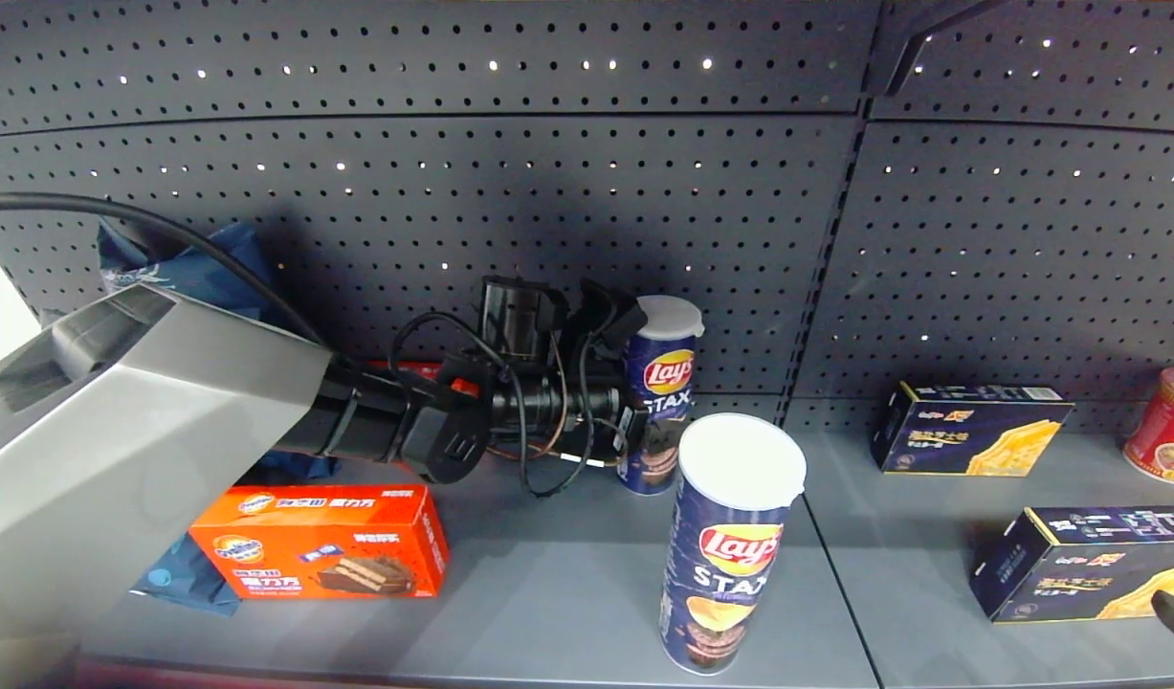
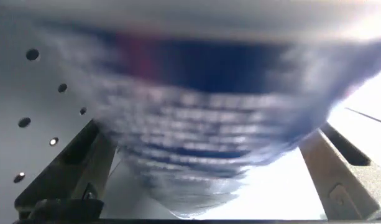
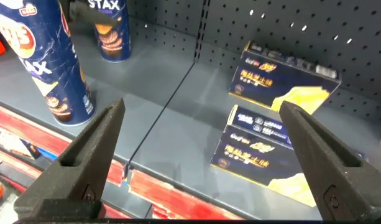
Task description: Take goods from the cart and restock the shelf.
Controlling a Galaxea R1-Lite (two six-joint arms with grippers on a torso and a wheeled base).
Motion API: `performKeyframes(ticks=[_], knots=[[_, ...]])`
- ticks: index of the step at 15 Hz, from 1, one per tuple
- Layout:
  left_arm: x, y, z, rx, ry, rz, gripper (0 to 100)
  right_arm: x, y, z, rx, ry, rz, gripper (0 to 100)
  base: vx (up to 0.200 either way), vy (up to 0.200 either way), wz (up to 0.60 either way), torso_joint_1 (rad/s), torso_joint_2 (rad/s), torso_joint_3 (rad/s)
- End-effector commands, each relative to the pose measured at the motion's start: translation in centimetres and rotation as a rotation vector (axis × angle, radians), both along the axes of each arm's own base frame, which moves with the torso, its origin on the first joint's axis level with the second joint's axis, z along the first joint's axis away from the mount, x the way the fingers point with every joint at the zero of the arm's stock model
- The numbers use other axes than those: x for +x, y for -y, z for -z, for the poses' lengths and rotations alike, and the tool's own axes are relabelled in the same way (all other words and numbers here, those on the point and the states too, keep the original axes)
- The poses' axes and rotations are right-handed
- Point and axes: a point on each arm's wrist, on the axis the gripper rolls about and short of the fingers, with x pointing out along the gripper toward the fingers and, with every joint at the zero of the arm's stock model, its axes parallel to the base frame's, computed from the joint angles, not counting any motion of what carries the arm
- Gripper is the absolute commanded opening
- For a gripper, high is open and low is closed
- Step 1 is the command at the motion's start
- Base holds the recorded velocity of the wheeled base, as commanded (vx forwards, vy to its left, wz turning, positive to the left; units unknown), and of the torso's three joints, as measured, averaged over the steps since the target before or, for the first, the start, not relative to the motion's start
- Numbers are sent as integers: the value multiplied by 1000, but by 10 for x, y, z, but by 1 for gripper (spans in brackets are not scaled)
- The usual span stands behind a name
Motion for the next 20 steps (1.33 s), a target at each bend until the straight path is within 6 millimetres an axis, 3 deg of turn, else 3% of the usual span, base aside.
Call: performKeyframes(ticks=[1,3,9,10,11,14,17,20], knots=[[-5,-4,-13,-11,23,-1,100,1,-1,8,-15,-26,0,100,0,0,0,0,0,0],[-15,-9,-22,-13,28,-1,100,1,-1,11,-20,-33,-1,100,0,0,0,0,0,0],[-71,-54,-47,-22,43,-33,100,17,-17,10,-31,-114,-42,100,0,0,0,0,0,0],[-96,-77,-54,-21,46,-59,100,35,-33,1,1,-176,-40,100,0,0,0,0,0,0],[-109,-85,-56,-20,46,-66,100,45,-44,-3,11,-202,-43,100,0,0,0,0,0,0],[-133,-116,-65,-24,67,-157,100,78,-76,-7,-2,-262,-75,100,0,0,0,0,0,0],[-153,-134,-67,-25,61,-276,100,100,-90,16,-77,-363,-15,100,0,0,0,0,0,0],[-168,-149,-69,-26,80,-360,100,120,-102,28,-66,-411,44,100,0,0,0,0,0,0]])
